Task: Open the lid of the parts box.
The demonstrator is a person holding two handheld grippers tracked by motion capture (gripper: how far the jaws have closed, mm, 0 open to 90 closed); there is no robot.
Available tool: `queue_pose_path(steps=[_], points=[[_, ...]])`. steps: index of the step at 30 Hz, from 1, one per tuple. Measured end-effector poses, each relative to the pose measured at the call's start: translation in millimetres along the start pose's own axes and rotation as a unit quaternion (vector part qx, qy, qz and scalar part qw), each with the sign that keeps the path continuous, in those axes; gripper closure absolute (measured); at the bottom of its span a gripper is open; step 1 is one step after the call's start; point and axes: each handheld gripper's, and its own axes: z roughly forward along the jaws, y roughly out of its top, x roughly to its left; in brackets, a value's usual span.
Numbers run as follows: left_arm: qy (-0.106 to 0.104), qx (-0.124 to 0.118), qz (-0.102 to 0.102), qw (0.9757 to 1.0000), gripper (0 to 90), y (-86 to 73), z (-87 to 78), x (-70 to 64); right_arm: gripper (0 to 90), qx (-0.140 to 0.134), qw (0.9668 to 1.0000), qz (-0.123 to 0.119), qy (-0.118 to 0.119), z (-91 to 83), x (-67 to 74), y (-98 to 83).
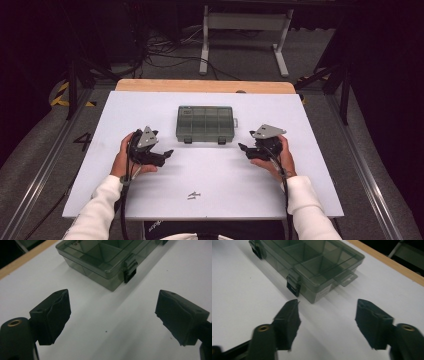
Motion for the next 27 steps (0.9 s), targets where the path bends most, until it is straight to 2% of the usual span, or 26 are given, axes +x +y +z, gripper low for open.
queue_pose_path(steps=[2,6,8,12,15,23,27], points=[[-0.001,0.004,-0.004,1.0,16.0,3.6,7.3,3.4,44.7,0.018,0.9997,-0.002,0.014,14.7,0.7,2.7],[-0.003,0.013,-0.01,0.9999,21.7,11.0,18.3,9.4,48.3,0.021,0.9994,0.0,0.026,27.8,1.9,7.0],[-0.021,0.019,-0.016,0.9995,26.6,14.4,24.7,12.3,50.6,0.017,0.9993,0.005,0.033,33.7,1.3,9.3],[-0.028,0.035,-0.013,0.9989,35.9,18.1,37.6,13.6,53.3,0.03,0.9991,0.002,0.031,44.3,0.7,8.8],[-0.037,0.047,-0.014,0.9981,38.8,16.3,44.9,13.3,55.9,0.026,0.9989,0.018,0.035,47.3,-3.6,5.9],[-0.045,0.033,-0.019,0.9983,54.1,16.7,42.2,13.4,58.7,0.016,0.9983,0.037,0.042,48.5,-6.7,3.2],[-0.046,0.03,-0.021,0.9983,57.0,16.7,41.7,12.9,60.0,0.014,0.9981,0.041,0.045,49.4,-6.6,2.6]])
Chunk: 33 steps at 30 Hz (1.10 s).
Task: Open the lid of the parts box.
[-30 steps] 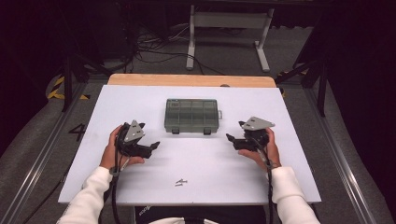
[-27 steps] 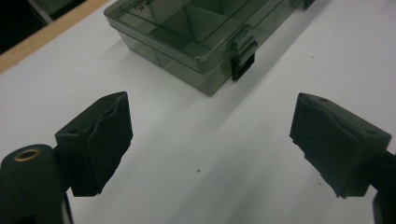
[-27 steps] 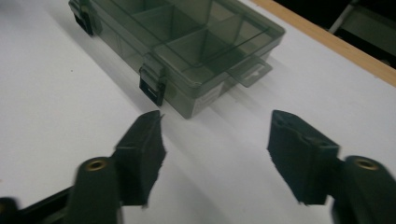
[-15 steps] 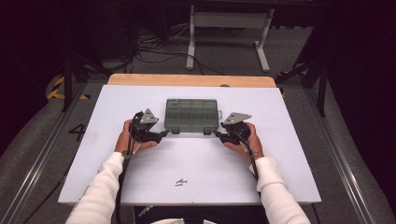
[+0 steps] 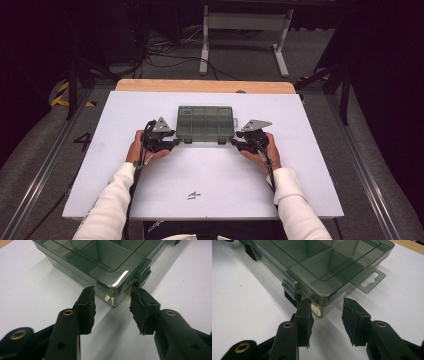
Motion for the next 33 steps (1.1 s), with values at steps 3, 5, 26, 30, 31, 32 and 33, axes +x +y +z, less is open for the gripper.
queue_pose_path(steps=[3,5,26,30,31,32,33], points=[[-0.001,0.001,0.0,1.0,59.3,-0.3,-0.5,-0.5,61.6,-0.003,1.0,0.0,0.003,-0.4,0.4,0.1],[-0.001,-0.001,-0.002,1.0,61.2,-0.7,-1.8,-0.2,62.6,-0.003,1.0,0.0,0.006,-0.5,1.1,0.1],[0.01,-0.021,-0.017,0.9996,62.0,-0.8,-2.8,0.4,66.9,-0.007,0.9999,0.008,0.01,-3.5,3.0,0.2],[0.014,-0.021,-0.008,0.9996,61.8,-0.2,-3.4,0.2,67.7,-0.007,0.9999,0.004,0.01,-3.8,3.5,0.6],[0.011,-0.024,-0.011,0.9996,61.9,-0.4,-3.5,0.2,68.1,-0.006,0.9999,0.004,0.009,-3.9,3.6,0.7],[0.01,-0.025,-0.012,0.9996,62.0,-0.4,-3.6,0.4,68.4,-0.007,0.9999,0.004,0.009,-4.0,3.6,0.6],[0.011,-0.025,-0.011,0.9996,62.1,-0.4,-3.7,0.4,68.7,-0.008,0.9999,0.004,0.009,-4.1,3.5,0.6]])
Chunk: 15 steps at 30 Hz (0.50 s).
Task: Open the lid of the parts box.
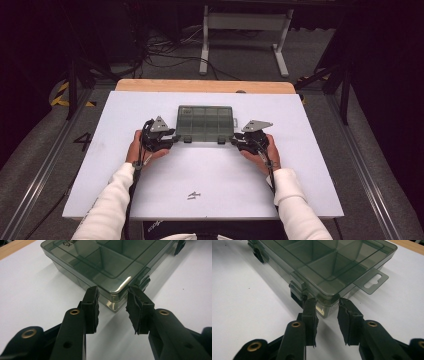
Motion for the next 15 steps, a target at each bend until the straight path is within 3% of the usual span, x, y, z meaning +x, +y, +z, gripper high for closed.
queue_pose_path(steps=[9,15], points=[[0.007,-0.015,0.003,0.9999,58.6,1.5,-2.3,-0.2,70.6,-0.006,1.0,-0.004,-0.005,-1.2,0.9,1.3],[0.019,-0.02,-0.001,0.9996,47.5,1.3,-2.2,0.8,70.1,-0.02,0.9995,-0.012,-0.019,-4.1,2.7,4.3]])
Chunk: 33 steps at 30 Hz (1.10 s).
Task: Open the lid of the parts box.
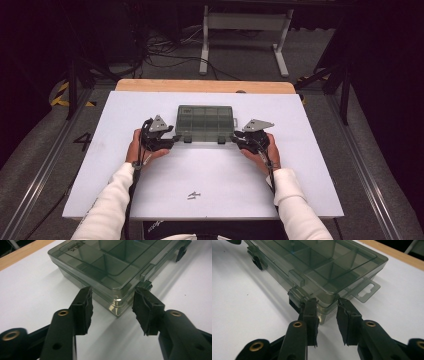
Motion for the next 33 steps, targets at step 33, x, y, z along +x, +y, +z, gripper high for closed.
queue_pose_path(steps=[33], points=[[0.063,-0.006,0.078,0.9949,59.4,48.7,-2.8,17.1,71.5,-0.052,0.9938,-0.067,-0.072,-17.8,-11.3,50.9]])
